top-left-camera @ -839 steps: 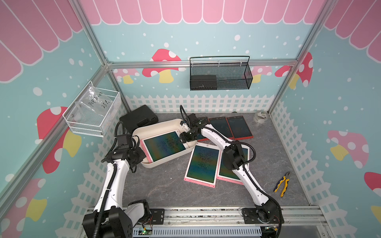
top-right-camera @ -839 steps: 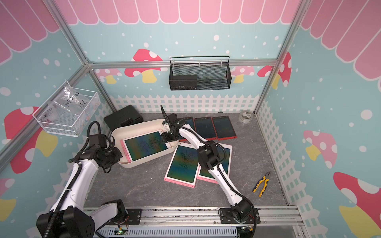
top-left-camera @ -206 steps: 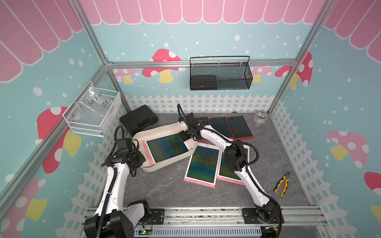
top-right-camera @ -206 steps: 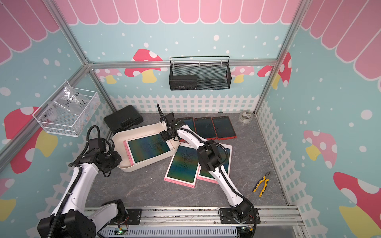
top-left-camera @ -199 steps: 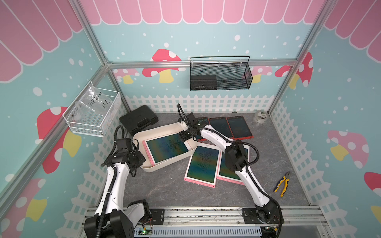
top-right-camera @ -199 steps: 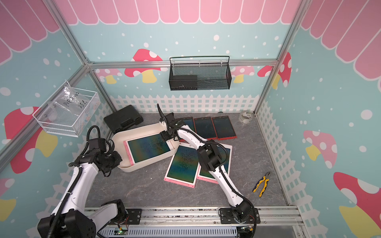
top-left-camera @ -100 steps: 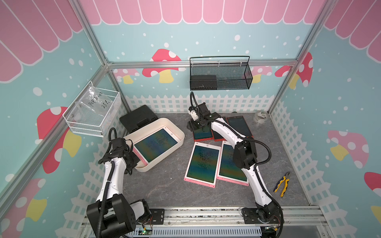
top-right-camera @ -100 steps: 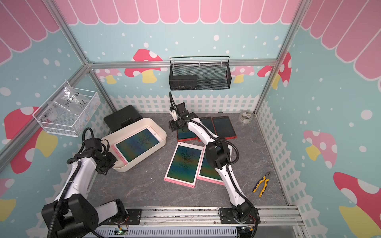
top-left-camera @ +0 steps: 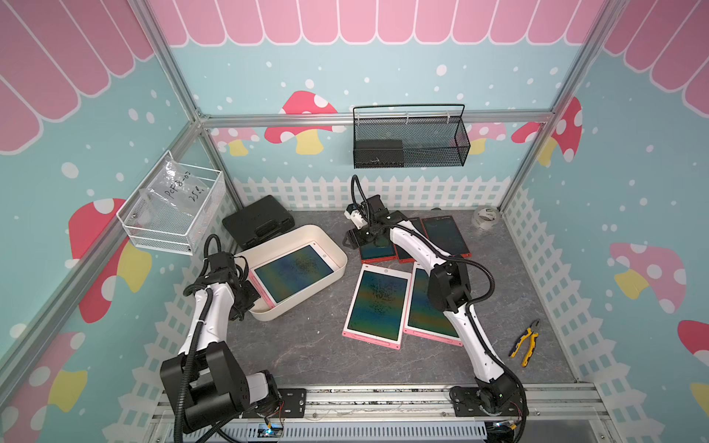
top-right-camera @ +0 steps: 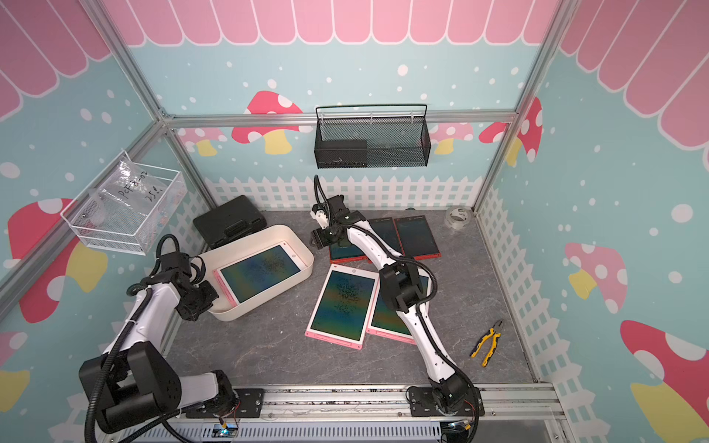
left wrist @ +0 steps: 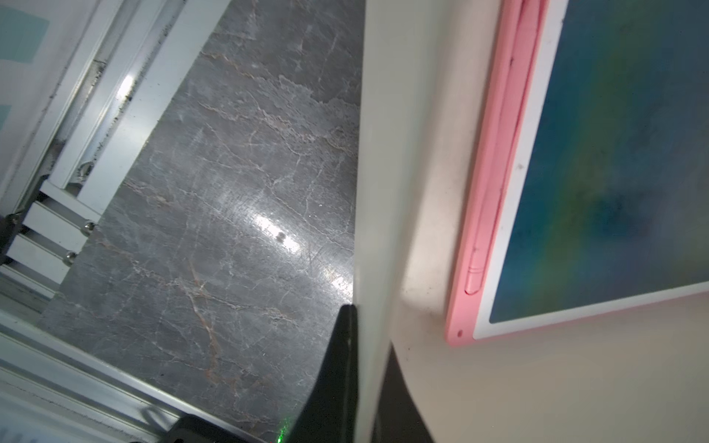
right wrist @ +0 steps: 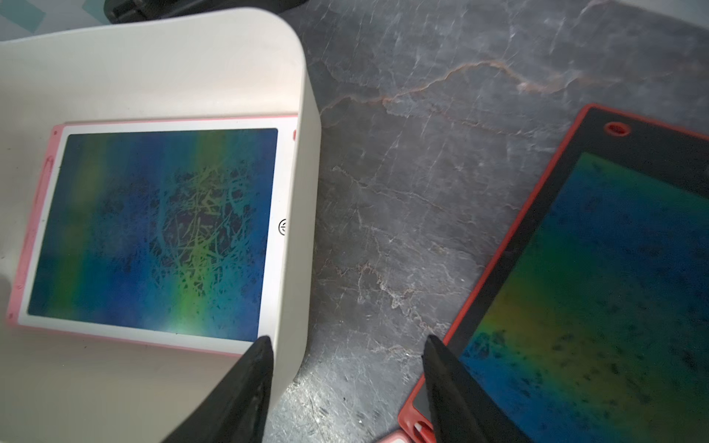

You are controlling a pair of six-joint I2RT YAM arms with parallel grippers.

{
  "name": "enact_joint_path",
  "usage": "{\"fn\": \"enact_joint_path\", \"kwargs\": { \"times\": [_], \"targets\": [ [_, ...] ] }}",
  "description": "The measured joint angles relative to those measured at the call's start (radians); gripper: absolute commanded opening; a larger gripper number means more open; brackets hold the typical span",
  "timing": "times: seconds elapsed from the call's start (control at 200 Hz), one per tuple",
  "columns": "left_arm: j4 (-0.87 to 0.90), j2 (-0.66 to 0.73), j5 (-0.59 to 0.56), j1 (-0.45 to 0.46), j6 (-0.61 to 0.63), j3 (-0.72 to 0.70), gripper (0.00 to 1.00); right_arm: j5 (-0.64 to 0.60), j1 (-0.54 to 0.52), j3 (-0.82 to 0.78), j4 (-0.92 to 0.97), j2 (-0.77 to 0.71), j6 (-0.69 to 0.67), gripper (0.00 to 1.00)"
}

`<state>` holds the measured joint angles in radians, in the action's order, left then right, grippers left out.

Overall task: Take out the writing tablet from the storage box
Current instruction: Adjust the storage box at the center of the board.

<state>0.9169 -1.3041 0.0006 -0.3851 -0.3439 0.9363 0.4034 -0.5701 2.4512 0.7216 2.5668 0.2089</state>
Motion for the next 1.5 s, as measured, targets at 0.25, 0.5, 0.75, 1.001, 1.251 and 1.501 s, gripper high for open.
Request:
{"fn": "enact_joint_path", "kwargs": {
  "times": [0.25,0.5,0.75,1.001,1.251,1.501],
  "targets": [
    [0.014,-0.011,-0.003,0.000,0.043,0.037,0.03,0.099,0.000,0.000,0.011,0.023,-0.003,0.63],
    [0.023,-0.027,0.000,0.000,0.058,0.040,0.03,0.153,-0.002,-0.001,0.010,0.027,-0.003,0.57],
    [0.023,-0.027,0.006,-0.001,0.061,0.041,0.02,0.174,-0.022,-0.004,0.008,0.067,-0.011,0.47],
    [0.025,-0.008,0.029,-0.001,0.065,0.041,0.08,0.167,-0.035,-0.015,0.008,0.082,-0.005,0.23],
    [0.029,0.016,0.086,-0.001,0.044,0.068,0.23,0.127,-0.032,-0.017,-0.006,0.080,0.032,0.07],
    [-0.002,0.059,0.104,-0.001,0.006,0.092,0.33,0.119,-0.032,-0.027,-0.021,0.080,0.027,0.00]
  ]
}}
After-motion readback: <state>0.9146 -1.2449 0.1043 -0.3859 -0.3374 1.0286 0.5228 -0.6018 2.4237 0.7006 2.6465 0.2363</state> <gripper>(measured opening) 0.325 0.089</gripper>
